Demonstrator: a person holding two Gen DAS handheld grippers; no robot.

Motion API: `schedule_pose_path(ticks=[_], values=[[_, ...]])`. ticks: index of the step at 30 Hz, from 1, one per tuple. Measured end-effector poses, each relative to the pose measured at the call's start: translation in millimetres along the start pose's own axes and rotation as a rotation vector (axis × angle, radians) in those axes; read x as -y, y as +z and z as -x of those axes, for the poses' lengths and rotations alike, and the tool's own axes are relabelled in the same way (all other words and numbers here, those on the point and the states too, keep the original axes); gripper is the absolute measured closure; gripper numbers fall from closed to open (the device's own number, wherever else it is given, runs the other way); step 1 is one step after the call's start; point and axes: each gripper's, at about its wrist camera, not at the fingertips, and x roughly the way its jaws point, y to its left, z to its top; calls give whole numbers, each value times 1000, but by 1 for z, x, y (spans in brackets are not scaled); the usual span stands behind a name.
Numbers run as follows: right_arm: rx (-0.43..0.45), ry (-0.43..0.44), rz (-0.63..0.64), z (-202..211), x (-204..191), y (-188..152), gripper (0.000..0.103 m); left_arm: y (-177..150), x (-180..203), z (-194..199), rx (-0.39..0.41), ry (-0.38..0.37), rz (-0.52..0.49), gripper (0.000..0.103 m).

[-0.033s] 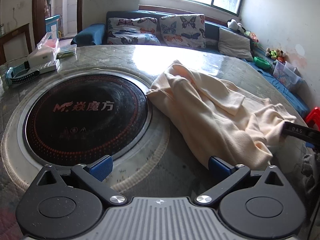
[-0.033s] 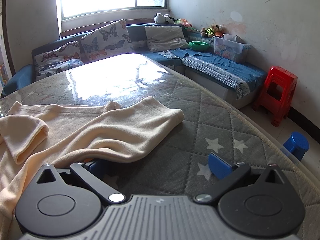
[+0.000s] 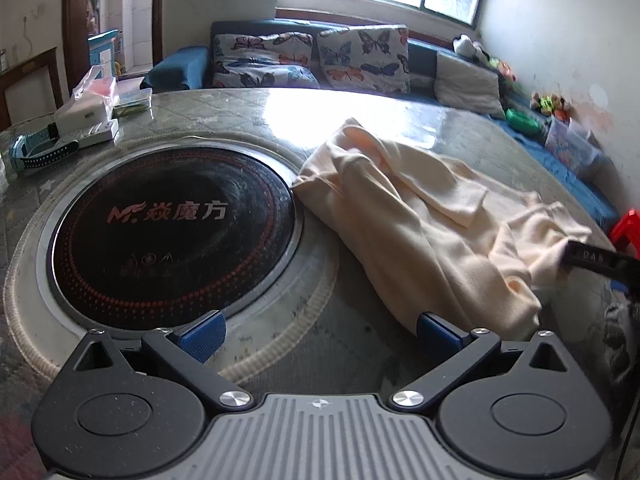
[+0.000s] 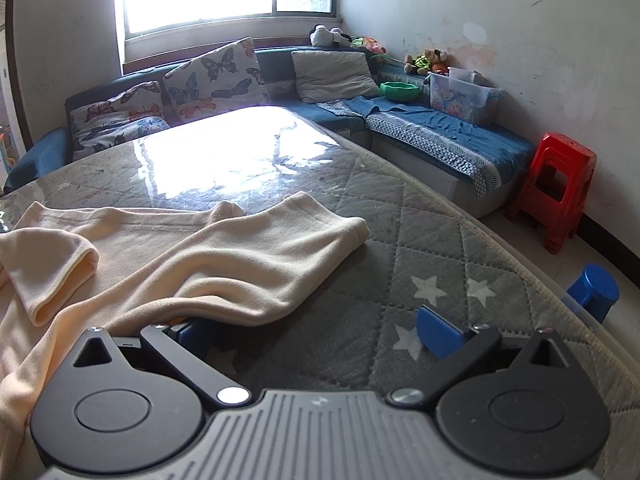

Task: Fold clothes
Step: 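Move both tools toward the crumpled cream sweatshirt on the table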

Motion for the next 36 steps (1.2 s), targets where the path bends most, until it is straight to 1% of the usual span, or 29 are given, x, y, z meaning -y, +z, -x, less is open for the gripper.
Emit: schedule_pose_path(ticks=[3, 5, 8, 10, 13, 15, 18, 21, 25, 29, 31, 36], values=[[1, 7, 5, 3, -3, -1, 0, -6, 4, 2, -8, 25, -42, 0], [20, 25, 17, 11, -4, -6, 0, -10, 6, 3, -13, 41, -69, 0], [10, 62, 27, 23, 3, -13, 0, -11, 13, 6, -53, 17, -75, 0], [2, 67, 64, 30, 2, -16, 0, -12, 14, 11, -51, -3, -68, 0], [34, 80, 109, 46, 3, -25, 0, -15, 15, 17, -34, -12, -64, 0], [57, 98, 136, 59, 3, -32, 0, -17, 15, 21, -19, -4, -60, 0], [87, 114, 157, 74, 3, -40, 0, -19, 12, 24, -23, -11, -63, 0], [128, 141, 144, 94, 6, -47, 0, -22, 7, 29, -19, -20, -52, 0], [180, 169, 125, 115, 8, -57, 0, -26, 5, 36, -11, -15, -63, 0], [214, 182, 137, 131, 7, -68, 0, -30, 5, 44, 1, -12, -72, 0], [219, 197, 149, 139, 7, -74, 0, -33, 5, 48, 3, -12, -77, 0], [200, 245, 187, 153, 2, -84, 0, -38, 9, 55, 8, -13, -90, 0]])
